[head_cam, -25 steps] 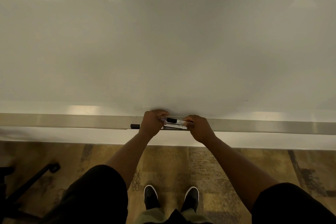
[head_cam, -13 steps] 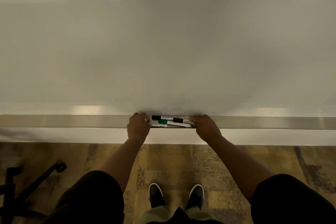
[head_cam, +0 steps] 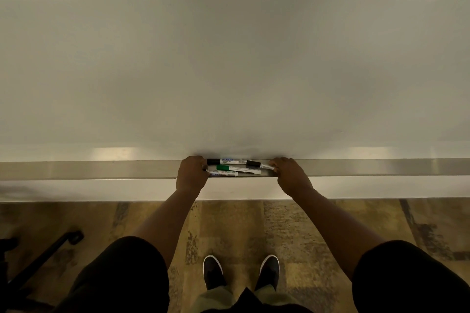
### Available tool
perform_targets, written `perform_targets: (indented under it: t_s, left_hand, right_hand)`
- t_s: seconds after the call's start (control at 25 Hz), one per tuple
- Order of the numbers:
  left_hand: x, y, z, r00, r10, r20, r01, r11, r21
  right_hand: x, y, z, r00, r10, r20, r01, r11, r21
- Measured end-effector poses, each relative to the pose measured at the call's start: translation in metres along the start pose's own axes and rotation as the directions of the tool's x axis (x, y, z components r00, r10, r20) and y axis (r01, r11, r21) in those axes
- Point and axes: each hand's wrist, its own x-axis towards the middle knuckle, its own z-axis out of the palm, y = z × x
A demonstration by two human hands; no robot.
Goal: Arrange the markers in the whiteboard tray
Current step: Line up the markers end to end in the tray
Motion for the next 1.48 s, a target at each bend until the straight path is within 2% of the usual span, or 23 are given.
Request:
perform_targets:
  t_s: [0.24,0.48,0.72,1.0,1.2,1.32,1.48]
  left_hand:
    - [0.0,0.003,-0.001,0.994,0.108,0.017,-0.109,0.991,0.079]
    - [0.0,0.003,0.003,0.973,0.202,0.112,-0.222,0.95,0.22]
    - [0.002,0.009,0.006,0.974,0.186,0.132,-0.206,0.966,0.157]
    - [0.004,0.016,0.013,0.963,0.225,0.149,-0.236,0.97,0.056]
    - [0.0,0.024,0.02,0.959,0.247,0.14,-0.254,0.967,0.031]
    - [-0.001,0.024,0.021,0.957,0.244,0.159,-0.259,0.962,0.085]
    - [0.0,0.025,0.018,0.928,0.31,0.207,-0.356,0.901,0.247]
  right_hand:
    - [0.003,-0.002,0.0,1.0,0.001,0.026,-0.001,1.0,-0.026]
    - [0.003,0.001,0.0,1.0,0.029,0.008,-0.028,0.993,-0.115]
    - [0.005,-0.001,0.003,1.0,0.009,-0.011,-0.012,0.973,-0.23]
    - [0.013,-0.022,0.011,0.99,-0.126,0.067,0.138,0.968,-0.209]
    - [0.017,-0.03,0.014,0.984,-0.165,0.071,0.176,0.969,-0.173]
    - [0.018,-0.027,0.012,0.986,-0.158,0.056,0.163,0.982,-0.096]
    - [0.018,-0.023,0.012,0.987,-0.137,0.086,0.144,0.986,-0.082]
